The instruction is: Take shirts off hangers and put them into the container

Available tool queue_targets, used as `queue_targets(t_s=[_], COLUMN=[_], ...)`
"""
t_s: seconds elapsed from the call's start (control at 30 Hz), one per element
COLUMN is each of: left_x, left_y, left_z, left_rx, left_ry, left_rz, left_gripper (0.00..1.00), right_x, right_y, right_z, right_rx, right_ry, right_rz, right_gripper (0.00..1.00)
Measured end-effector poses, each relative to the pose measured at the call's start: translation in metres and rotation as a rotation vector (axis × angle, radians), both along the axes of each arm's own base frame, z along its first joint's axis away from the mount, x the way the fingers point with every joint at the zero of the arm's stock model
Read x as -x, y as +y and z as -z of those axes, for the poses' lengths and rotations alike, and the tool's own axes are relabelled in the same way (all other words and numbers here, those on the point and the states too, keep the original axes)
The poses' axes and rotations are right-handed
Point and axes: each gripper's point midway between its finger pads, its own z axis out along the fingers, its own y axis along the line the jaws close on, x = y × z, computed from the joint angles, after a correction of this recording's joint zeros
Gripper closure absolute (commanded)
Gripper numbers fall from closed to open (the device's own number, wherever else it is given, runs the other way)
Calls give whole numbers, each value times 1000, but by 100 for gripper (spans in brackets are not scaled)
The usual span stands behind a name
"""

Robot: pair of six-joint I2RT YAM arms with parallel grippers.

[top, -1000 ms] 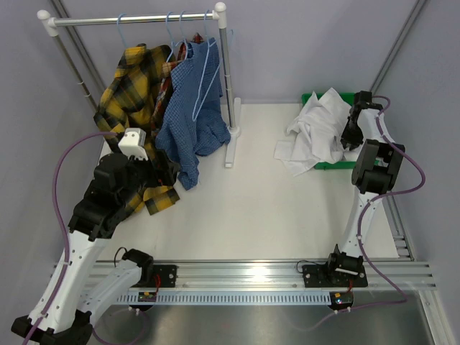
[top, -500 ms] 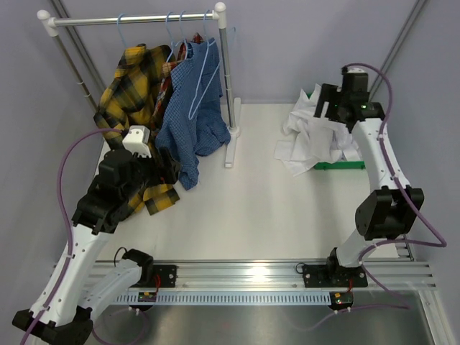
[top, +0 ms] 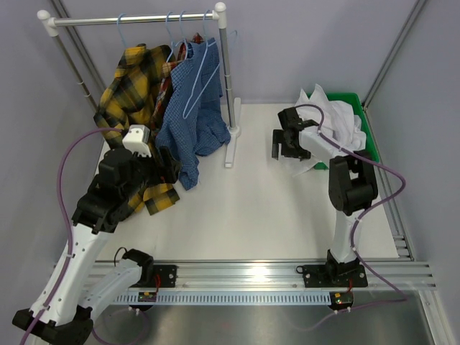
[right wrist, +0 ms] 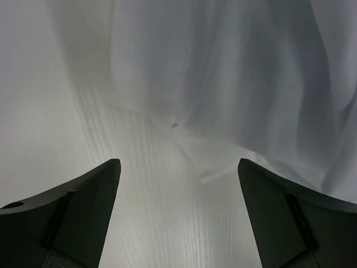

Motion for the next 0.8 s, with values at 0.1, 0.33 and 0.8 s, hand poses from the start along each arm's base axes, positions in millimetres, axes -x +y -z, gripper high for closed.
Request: queue_targets(t_s=[0.1,0.33,0.8], left_x=[1,4,6], left_y=[0,0,1], left_z=[-1,-5,-8], left_rx=[5,15,19], left_ry=[-3,-16,-29], left_rz=[2,1,2], left_gripper=[1,1,1], right_x=[4,-2,-19], right_y=[-6,-9,0], right_z=[28,47,55], right_rx=[30,12,-66], right_ry=[61,69,56], right_rz=[100,361,638], right_gripper=[0,0,47])
